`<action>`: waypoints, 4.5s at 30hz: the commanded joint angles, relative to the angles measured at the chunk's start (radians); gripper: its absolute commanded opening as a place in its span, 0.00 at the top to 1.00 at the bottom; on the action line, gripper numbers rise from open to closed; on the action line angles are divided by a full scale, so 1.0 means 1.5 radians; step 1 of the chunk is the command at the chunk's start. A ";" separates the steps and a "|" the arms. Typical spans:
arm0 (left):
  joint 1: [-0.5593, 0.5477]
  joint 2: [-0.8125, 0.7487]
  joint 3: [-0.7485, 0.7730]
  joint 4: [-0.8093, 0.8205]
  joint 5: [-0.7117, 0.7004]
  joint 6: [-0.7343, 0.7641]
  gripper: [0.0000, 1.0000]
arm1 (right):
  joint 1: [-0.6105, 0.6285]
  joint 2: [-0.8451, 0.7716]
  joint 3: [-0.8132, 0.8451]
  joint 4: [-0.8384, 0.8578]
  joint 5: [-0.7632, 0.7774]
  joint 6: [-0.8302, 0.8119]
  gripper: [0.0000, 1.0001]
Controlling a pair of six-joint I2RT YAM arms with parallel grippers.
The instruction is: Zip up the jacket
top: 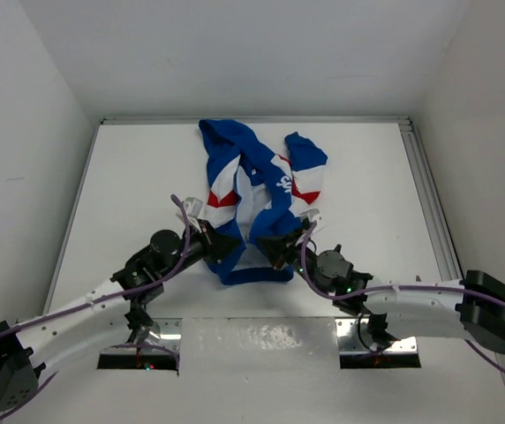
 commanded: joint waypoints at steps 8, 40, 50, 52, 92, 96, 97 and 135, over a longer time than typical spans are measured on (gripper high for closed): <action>0.009 -0.003 0.043 0.047 0.008 0.011 1.00 | 0.001 -0.102 -0.047 0.059 -0.019 -0.014 1.00; 0.009 -0.027 -0.006 -0.005 -0.023 0.030 1.00 | 0.001 0.037 0.021 -0.504 -0.233 0.142 0.62; 0.009 -0.034 -0.001 -0.014 -0.021 0.035 1.00 | 0.001 0.069 0.045 -0.522 -0.198 0.168 0.62; 0.010 -0.037 -0.002 -0.019 -0.023 0.037 1.00 | 0.001 0.073 0.038 -0.514 -0.187 0.172 0.63; 0.009 0.035 0.011 0.092 0.017 0.015 1.00 | 0.001 -0.083 -0.088 0.122 -0.121 -0.057 1.00; 0.009 0.041 0.018 0.110 0.022 0.020 1.00 | 0.001 -0.110 -0.079 0.107 -0.176 -0.053 1.00; 0.009 0.043 0.021 0.113 0.026 0.020 1.00 | 0.001 -0.113 -0.078 0.097 -0.174 -0.052 1.00; 0.009 -0.101 0.021 -0.047 -0.105 0.007 1.00 | -0.149 -0.041 0.006 -0.063 -0.361 0.108 1.00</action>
